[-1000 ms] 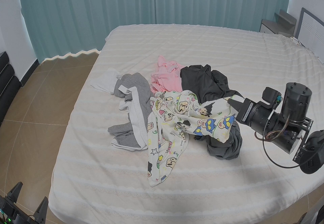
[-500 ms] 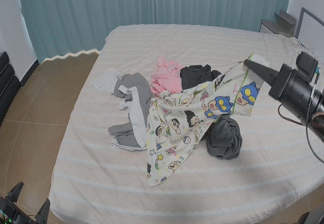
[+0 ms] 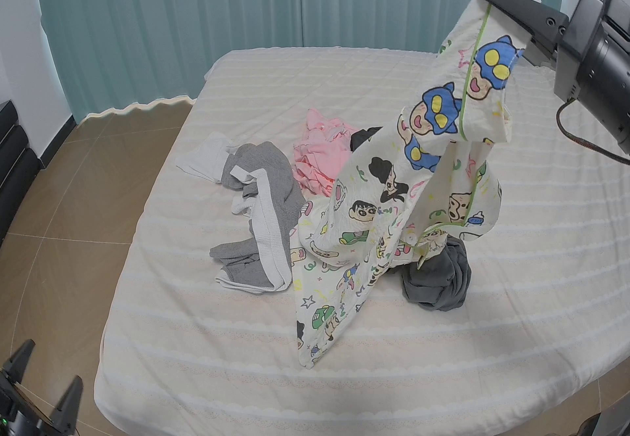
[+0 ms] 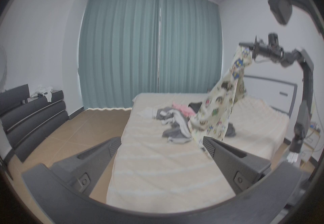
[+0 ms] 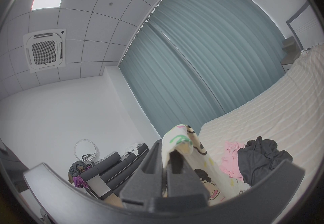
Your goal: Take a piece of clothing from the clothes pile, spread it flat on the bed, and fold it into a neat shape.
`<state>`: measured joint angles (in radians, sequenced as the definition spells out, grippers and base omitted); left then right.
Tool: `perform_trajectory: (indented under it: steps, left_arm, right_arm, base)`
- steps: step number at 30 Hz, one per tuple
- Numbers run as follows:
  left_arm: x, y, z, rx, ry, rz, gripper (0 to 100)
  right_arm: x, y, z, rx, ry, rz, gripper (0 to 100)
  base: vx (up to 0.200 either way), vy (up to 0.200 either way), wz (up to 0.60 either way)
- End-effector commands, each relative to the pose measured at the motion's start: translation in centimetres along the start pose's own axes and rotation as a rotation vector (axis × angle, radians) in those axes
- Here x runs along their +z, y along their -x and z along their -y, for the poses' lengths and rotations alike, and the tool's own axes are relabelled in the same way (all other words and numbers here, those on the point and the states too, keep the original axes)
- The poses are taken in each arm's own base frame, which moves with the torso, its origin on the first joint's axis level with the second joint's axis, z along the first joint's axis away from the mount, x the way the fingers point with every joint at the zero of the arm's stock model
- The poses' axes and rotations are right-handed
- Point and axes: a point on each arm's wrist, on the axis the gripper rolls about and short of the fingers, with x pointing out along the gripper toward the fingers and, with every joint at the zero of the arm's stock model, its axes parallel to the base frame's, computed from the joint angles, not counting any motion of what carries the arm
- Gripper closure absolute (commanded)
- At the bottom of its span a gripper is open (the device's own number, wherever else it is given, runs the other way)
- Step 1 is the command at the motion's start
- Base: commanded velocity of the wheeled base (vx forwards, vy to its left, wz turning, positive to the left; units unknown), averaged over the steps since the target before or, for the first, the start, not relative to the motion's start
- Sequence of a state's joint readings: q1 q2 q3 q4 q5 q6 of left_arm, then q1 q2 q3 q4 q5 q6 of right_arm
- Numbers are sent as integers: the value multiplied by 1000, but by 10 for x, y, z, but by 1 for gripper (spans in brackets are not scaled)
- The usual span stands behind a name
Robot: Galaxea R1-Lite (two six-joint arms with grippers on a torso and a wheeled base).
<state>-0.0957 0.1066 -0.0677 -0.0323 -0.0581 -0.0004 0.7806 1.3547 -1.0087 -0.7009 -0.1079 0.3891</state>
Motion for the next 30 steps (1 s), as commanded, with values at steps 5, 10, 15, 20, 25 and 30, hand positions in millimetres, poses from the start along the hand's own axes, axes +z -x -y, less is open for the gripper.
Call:
perform_trajectory:
  steps: [5,10,15,20,25,30]
  left_arm:
    - [108,-46,6,-372,-83,-46,0]
    - [126,-102,10,-535,-102,-162,0]
    - [118,-163,40,-692,-112,-271,0]
    - [114,-186,78,-795,-93,-241,0]
    - [91,-216,110,-772,-93,-311,0]
    - [89,-219,142,-808,-53,-268,0]
  right_arm:
    - [-13,-36,-25,82,-15,-3,100]
    - [-6,-37,-29,96,-21,24,100]
    - [4,-45,-37,122,-40,70,100]
    - [4,-51,-39,129,-39,98,100]
    - [3,-52,-39,131,-43,97,100]
    - [5,-50,-39,131,-44,104,100]
  base:
    - [0,0,0]
    - [0,0,0]
    - [0,0,0]
    - [0,0,0]
    - [0,0,0]
    - [0,0,0]
